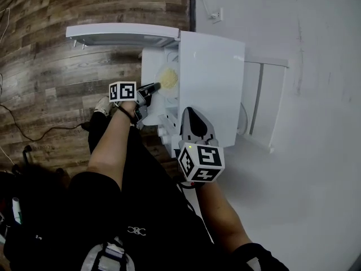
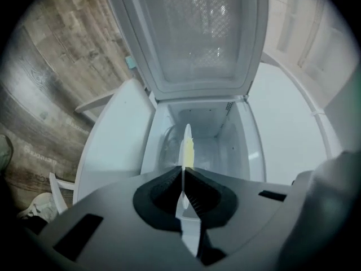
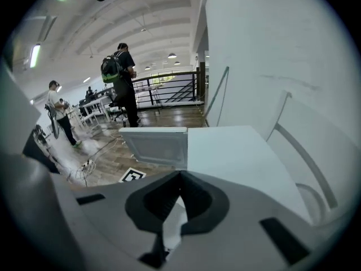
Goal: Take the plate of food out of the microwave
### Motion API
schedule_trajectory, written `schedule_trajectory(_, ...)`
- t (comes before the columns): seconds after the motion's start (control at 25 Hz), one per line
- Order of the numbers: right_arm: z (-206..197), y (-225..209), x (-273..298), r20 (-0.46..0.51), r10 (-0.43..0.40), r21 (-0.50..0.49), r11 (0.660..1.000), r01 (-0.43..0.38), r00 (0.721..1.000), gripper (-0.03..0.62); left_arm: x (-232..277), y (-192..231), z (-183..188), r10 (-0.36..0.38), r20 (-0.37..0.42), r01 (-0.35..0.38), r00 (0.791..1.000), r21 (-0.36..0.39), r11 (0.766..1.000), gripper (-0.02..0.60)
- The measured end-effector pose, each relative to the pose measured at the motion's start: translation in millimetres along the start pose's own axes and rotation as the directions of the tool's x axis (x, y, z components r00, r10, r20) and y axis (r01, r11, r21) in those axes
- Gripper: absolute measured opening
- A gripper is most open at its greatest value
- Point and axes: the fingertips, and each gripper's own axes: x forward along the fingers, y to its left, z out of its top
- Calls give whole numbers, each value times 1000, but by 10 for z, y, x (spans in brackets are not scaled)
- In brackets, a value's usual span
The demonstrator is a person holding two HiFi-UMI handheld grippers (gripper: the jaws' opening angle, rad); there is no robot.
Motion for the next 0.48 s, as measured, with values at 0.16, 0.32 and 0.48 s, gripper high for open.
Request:
schedule_trajectory(0.16,166,53,-21,53,16,68,998,-20,998,12,-494,-200,146,13,92,-9,996,-37,999,14)
schedule_trajectory(0.32,380,96,-127,119,29,80,996,-39,992,12,-1027,-532,229,11,197,15,980,-127,992,14)
schedule_trajectory(0.48,610,97,-333,189,-12,149,989,-17,982,12,-1530,-1101,110,-4,219,41,976,-166,985,14)
